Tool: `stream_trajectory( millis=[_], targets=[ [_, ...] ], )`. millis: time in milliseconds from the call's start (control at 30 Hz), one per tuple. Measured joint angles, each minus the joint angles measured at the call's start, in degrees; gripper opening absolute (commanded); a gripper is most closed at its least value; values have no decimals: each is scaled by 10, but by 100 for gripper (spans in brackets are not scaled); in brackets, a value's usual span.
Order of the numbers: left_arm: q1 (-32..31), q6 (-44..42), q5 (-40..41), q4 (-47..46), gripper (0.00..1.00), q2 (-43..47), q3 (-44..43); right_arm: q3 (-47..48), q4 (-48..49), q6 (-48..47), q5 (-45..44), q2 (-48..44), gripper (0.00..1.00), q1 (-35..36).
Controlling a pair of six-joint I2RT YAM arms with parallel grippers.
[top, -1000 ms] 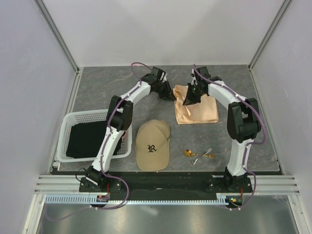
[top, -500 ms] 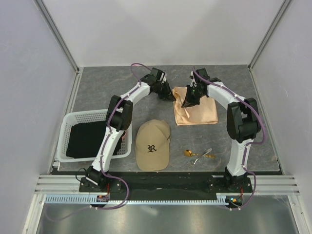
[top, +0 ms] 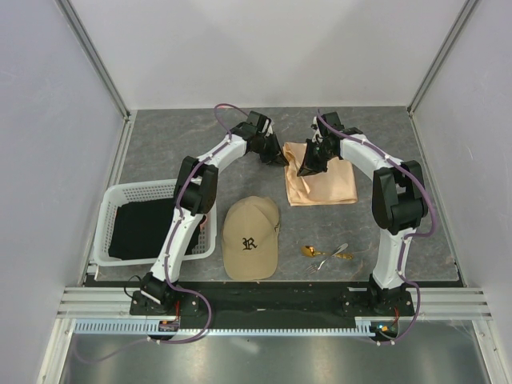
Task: Fold the napkin into a case and place the utensils inside
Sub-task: Fold the rectangle-folded napkin at the center of the board, then rotate the square-folded napkin at the center of the board.
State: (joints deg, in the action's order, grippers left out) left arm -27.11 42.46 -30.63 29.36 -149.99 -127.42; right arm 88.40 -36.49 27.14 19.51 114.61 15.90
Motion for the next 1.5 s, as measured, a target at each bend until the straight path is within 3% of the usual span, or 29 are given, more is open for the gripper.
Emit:
stream_trajectory(
  millis=[233,600,667,800,900,1000,1100,1267,1500],
  targets=[
    [0,2,-1,-10,13,5,12,-3,7,3,4,1,1,2],
    [10,0,-13,-10,32,66,103,-22,14,1,28,35,11,5],
    [15,-2,-14,-4,33,83,121,-34,20,1,28,36,17,5],
    [33,-10,-14,3,34,120,144,-40,24,3,38,45,39,5],
    [46,-15,-15,6,34,146,148,-48,27,3,51,46,51,6],
    [55,-17,-20,5,34,161,148,-51,29,7,69,44,61,6],
    [56,-16,-36,-3,31,162,145,-56,25,12,75,34,64,5],
    [35,-9,-57,-23,27,159,140,-58,20,21,81,3,65,-13],
    [-17,6,-62,-51,25,143,136,-105,26,35,76,-67,44,-92]
  ],
)
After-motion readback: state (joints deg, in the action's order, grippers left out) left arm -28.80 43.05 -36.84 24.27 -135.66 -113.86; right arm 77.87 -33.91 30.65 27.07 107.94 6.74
